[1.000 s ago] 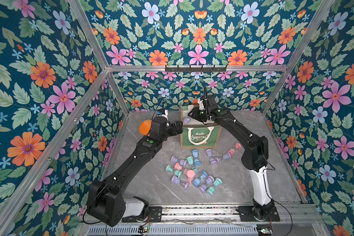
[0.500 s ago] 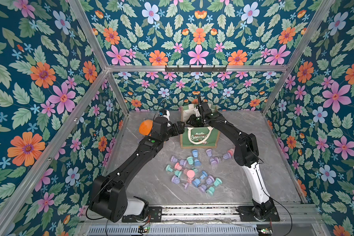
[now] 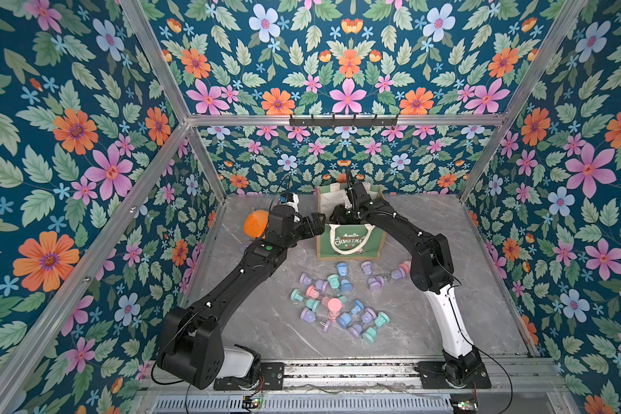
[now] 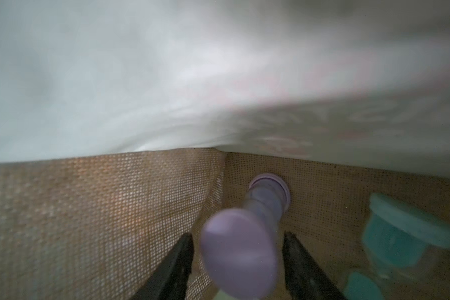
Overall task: Put the hourglass into the canvas bag
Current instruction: Place the hourglass in the canvas bag, then pick up the hourglass from the center of the board.
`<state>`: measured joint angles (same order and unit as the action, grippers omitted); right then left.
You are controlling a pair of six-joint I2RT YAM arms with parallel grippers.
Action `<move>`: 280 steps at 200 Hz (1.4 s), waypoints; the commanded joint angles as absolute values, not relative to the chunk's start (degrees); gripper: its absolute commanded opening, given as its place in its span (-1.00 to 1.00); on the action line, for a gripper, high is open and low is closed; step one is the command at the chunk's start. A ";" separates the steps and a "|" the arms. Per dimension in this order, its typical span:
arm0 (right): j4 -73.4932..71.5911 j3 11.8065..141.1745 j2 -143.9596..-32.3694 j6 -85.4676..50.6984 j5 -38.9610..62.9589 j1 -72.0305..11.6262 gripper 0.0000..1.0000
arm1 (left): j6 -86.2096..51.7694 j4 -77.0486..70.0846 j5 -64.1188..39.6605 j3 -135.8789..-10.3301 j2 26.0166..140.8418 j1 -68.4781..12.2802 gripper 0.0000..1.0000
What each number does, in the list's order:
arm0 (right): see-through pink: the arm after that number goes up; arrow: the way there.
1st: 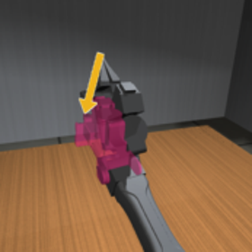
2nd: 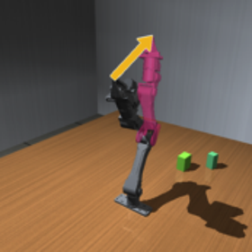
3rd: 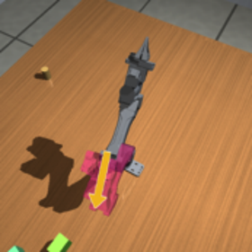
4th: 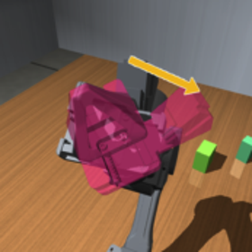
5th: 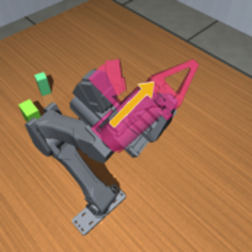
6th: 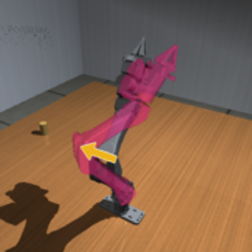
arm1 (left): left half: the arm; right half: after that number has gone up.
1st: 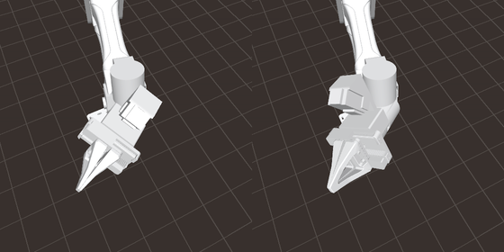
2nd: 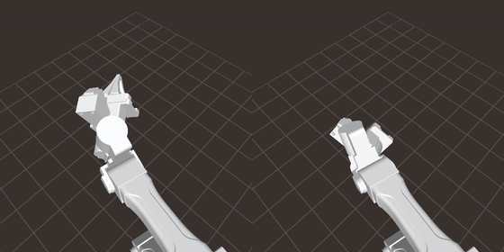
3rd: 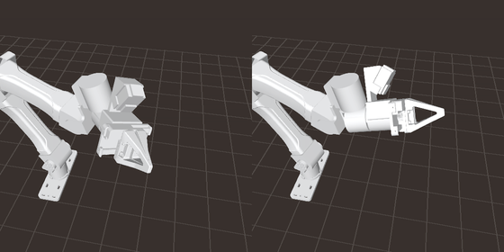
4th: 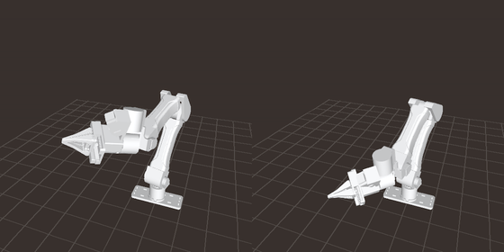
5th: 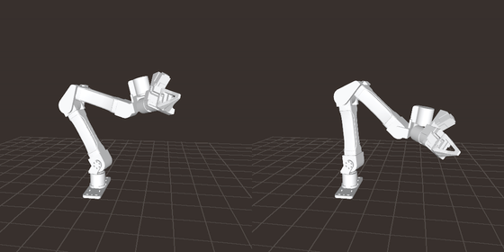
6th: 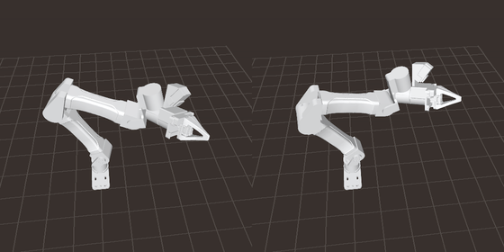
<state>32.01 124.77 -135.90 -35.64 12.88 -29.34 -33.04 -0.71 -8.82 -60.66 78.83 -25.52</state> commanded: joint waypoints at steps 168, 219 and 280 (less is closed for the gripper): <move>37.19 110.45 -106.12 -30.83 3.99 -32.55 0.57 | -32.01 6.15 -10.68 -58.57 69.75 -25.58 1.00; 42.89 101.58 -96.22 -28.83 -3.19 -40.59 0.67 | -32.24 9.61 -8.26 -53.36 63.00 -26.95 1.00; 44.65 89.30 -89.42 -33.91 -10.36 -52.72 0.68 | -33.25 14.12 -2.53 -49.08 57.63 -33.62 1.00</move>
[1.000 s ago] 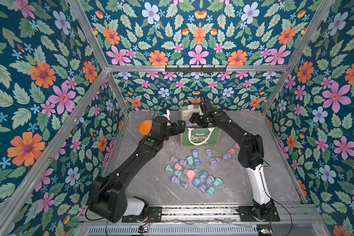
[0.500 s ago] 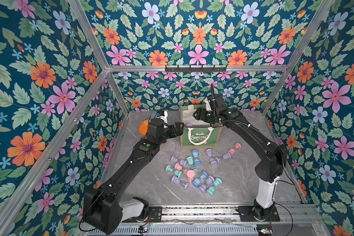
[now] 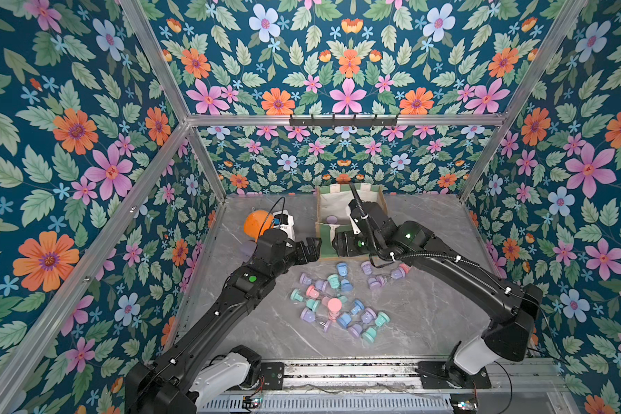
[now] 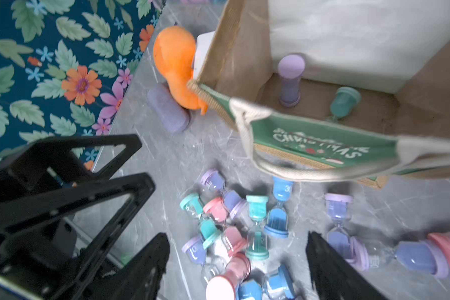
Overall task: Put the hourglass into the canvas bag
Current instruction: Pick up the hourglass from the center of the board.
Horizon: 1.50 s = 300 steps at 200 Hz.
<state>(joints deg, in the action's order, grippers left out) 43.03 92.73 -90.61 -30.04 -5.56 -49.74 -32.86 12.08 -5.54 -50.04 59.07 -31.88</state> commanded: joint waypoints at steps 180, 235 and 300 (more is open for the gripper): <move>43.87 79.53 -101.45 -51.73 -12.34 -67.50 0.50 | -38.15 19.87 1.93 -38.85 47.45 -34.26 1.00; 44.37 79.20 -103.00 -52.56 -12.31 -68.12 0.29 | -38.17 20.73 2.91 -38.95 46.93 -34.28 1.00; 44.38 79.95 -104.75 -52.40 -12.10 -68.38 0.07 | -37.92 21.09 3.25 -39.30 46.93 -34.23 1.00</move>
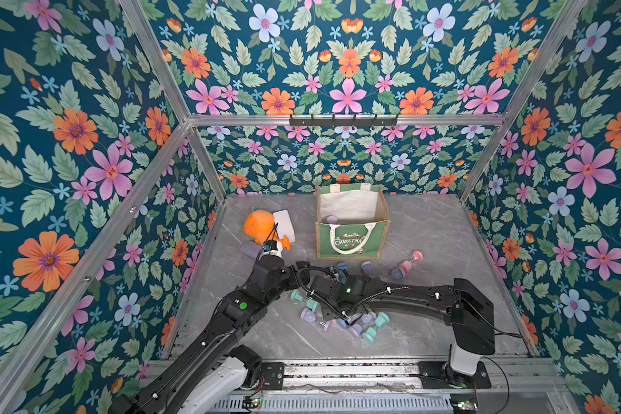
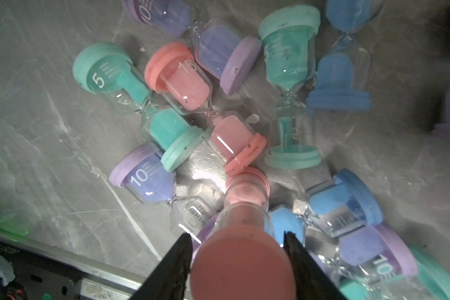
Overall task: Put the hourglass into the canvas bag
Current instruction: Pick up the hourglass from the center of the board.
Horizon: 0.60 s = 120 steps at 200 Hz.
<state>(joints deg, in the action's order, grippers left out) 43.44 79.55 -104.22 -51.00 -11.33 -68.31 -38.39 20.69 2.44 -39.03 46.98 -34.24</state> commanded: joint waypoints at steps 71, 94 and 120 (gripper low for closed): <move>45.53 80.77 -104.79 -52.21 -12.50 -68.47 -0.18 | -37.68 21.18 3.18 -39.73 47.26 -34.28 1.00; 45.74 81.14 -104.52 -51.86 -12.48 -68.47 -0.20 | -37.70 21.08 3.31 -39.92 47.02 -34.28 1.00; 46.03 81.30 -103.20 -51.42 -13.00 -68.47 -0.24 | -37.57 21.26 3.22 -40.58 47.01 -34.21 1.00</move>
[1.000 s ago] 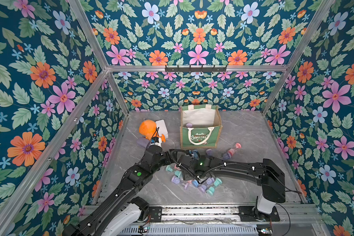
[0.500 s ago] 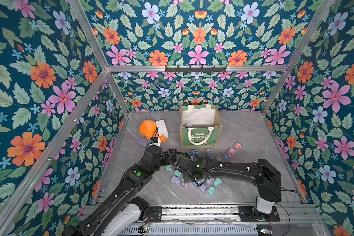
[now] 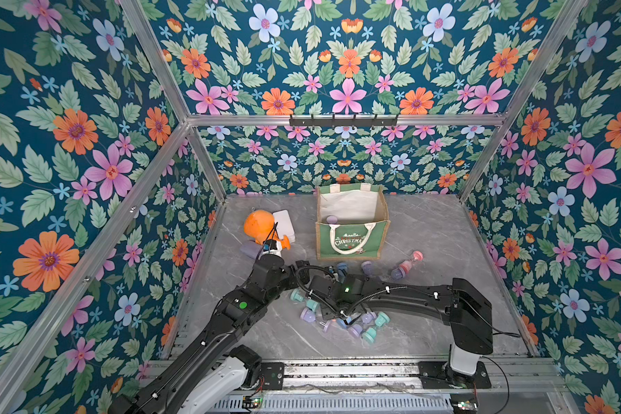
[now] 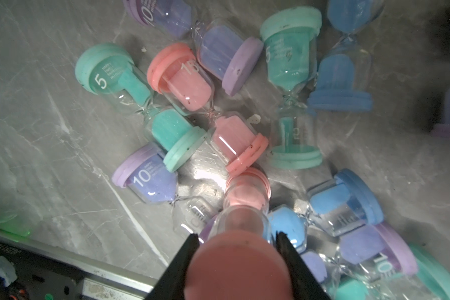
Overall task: Put the hourglass into the canvas bag
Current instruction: Pick up the hourglass from the center of the board.
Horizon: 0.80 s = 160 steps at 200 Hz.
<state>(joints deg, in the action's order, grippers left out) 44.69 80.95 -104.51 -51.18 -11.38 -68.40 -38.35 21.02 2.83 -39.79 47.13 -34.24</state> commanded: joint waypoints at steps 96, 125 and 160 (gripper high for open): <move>45.08 83.45 -87.53 -44.96 -14.49 -65.06 -0.28 | -34.12 22.33 5.44 -49.39 49.76 -34.28 1.00; 43.80 86.00 -83.52 -41.15 -11.95 -60.32 -0.28 | -32.55 21.47 6.50 -52.38 51.81 -34.27 1.00; 41.22 89.39 -80.83 -37.46 -7.87 -52.92 -0.28 | -31.04 18.81 7.40 -55.81 55.10 -34.02 1.00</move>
